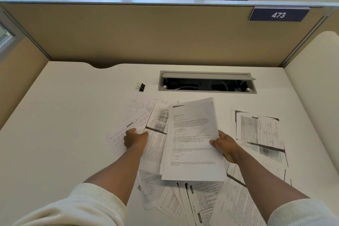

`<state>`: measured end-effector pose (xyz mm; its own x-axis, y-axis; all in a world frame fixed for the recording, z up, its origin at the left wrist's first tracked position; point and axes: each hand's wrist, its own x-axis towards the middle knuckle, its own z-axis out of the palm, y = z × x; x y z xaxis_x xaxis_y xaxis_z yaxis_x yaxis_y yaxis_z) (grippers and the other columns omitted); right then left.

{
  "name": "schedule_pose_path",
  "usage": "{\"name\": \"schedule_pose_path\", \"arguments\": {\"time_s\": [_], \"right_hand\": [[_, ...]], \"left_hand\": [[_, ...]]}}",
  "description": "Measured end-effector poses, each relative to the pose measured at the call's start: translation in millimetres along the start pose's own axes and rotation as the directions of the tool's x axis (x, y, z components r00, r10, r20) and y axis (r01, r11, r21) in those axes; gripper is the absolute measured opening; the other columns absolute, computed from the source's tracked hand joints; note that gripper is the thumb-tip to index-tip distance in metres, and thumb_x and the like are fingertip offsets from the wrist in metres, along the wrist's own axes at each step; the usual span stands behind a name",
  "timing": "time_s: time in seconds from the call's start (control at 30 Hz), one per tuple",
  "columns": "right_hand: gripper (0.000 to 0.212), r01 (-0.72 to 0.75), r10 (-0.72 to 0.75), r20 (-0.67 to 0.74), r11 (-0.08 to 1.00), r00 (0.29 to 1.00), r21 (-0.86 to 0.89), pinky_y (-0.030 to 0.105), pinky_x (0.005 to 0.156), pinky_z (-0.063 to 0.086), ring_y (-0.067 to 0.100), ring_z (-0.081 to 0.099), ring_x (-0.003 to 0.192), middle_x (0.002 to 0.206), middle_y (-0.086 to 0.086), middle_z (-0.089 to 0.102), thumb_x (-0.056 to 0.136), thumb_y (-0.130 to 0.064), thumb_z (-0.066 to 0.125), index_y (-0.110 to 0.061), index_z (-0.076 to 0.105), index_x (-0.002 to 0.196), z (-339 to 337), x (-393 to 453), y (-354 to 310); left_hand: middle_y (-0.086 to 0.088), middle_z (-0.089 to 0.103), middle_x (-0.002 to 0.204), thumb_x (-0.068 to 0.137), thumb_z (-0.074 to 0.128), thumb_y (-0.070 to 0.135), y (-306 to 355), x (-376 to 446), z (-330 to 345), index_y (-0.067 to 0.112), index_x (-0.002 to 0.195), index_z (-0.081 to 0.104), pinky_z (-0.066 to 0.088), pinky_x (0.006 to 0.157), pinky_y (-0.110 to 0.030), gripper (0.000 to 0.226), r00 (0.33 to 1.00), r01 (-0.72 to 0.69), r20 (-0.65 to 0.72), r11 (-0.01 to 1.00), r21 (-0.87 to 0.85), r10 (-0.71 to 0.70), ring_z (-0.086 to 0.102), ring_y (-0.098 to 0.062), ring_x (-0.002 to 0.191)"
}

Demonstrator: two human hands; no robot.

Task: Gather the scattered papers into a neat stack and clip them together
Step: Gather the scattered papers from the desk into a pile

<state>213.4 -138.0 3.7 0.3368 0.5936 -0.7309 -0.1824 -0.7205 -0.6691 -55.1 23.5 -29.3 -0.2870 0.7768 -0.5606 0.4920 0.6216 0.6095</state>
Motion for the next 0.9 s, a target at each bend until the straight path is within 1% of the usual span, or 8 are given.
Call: {"name": "schedule_pose_path", "arguments": {"time_s": [0.17,0.33,0.4,0.5,0.57,0.7,0.8,0.9], "right_hand": [[0.044,0.002,-0.003,-0.029,0.999,1.0,-0.038,0.034,0.074,0.056,0.022,0.064,0.096,0.118,0.006,0.064,0.094,0.001,0.048,-0.019,0.051,0.133,2,-3,0],[0.043,-0.027,0.023,-0.042,0.995,0.999,-0.097,0.04,0.084,0.055,0.027,0.062,0.102,0.121,0.007,0.063,0.091,0.001,0.047,-0.018,0.05,0.129,5,0,2],[0.043,-0.031,0.027,-0.033,0.994,0.999,-0.106,0.041,0.085,0.055,0.027,0.062,0.103,0.121,0.007,0.063,0.09,0.001,0.047,-0.017,0.05,0.129,7,2,5],[0.042,-0.036,0.032,-0.037,0.994,0.999,-0.107,0.038,0.08,0.054,0.027,0.062,0.101,0.119,0.007,0.063,0.09,0.002,0.046,-0.017,0.05,0.128,11,0,5],[0.04,-0.031,0.026,-0.044,0.993,0.999,-0.112,0.036,0.077,0.053,0.026,0.062,0.098,0.116,0.007,0.062,0.09,0.003,0.044,-0.017,0.051,0.124,13,-2,4],[0.038,-0.001,-0.005,-0.044,0.991,0.999,-0.137,0.034,0.077,0.051,0.025,0.061,0.097,0.114,0.006,0.062,0.089,0.004,0.043,-0.019,0.051,0.119,16,-5,3],[0.038,0.012,-0.017,-0.03,0.99,0.999,-0.138,0.03,0.071,0.051,0.022,0.062,0.095,0.114,0.006,0.063,0.09,0.003,0.043,-0.018,0.052,0.121,19,-6,4],[0.04,0.026,-0.028,-0.018,0.99,0.999,-0.138,0.027,0.064,0.051,0.02,0.063,0.092,0.115,0.006,0.064,0.089,0.003,0.044,-0.016,0.053,0.123,23,-8,5]], "left_hand": [[-0.014,0.039,0.137,0.073,0.083,0.046,-6,-7,5,0.014,0.134,0.045,0.048,0.097,-0.045,0.079,0.999,0.025,-0.049,0.963,0.269,-0.012,0.044,-0.031,0.124],[-0.016,0.033,0.137,0.073,0.082,0.051,-5,-13,6,0.005,0.134,0.037,0.051,0.088,-0.041,0.09,0.999,0.042,-0.014,0.918,0.395,-0.04,0.048,-0.031,0.121],[-0.014,0.044,0.132,0.079,0.078,0.049,-5,-13,5,0.004,0.133,0.041,0.052,0.077,-0.037,0.079,0.999,0.003,0.034,0.924,0.382,-0.018,0.058,-0.029,0.111],[0.0,0.067,0.099,0.091,0.064,0.046,-7,-14,3,0.014,0.118,0.067,0.054,0.07,-0.029,0.042,0.985,-0.122,0.157,0.916,0.383,0.066,0.065,-0.018,0.08],[0.0,0.07,0.095,0.094,0.057,0.044,-10,-15,1,0.015,0.112,0.069,0.055,0.073,-0.03,0.037,0.979,-0.127,0.196,0.904,0.407,0.049,0.066,-0.019,0.081],[-0.002,0.064,0.084,0.085,0.056,0.029,-10,-22,-5,0.01,0.092,0.063,0.046,0.067,-0.027,0.021,0.968,-0.04,0.243,0.923,0.383,-0.059,0.061,-0.019,0.073],[-0.003,0.065,0.092,0.077,0.06,0.033,-11,-23,-12,0.01,0.096,0.062,0.048,0.07,-0.027,0.029,0.963,0.0,0.246,0.912,0.411,-0.111,0.061,-0.018,0.078],[-0.009,0.051,0.121,0.072,0.062,0.039,-13,-25,-17,0.008,0.111,0.051,0.051,0.079,-0.033,0.051,0.974,0.018,0.183,0.846,0.533,-0.136,0.056,-0.024,0.108]]}}
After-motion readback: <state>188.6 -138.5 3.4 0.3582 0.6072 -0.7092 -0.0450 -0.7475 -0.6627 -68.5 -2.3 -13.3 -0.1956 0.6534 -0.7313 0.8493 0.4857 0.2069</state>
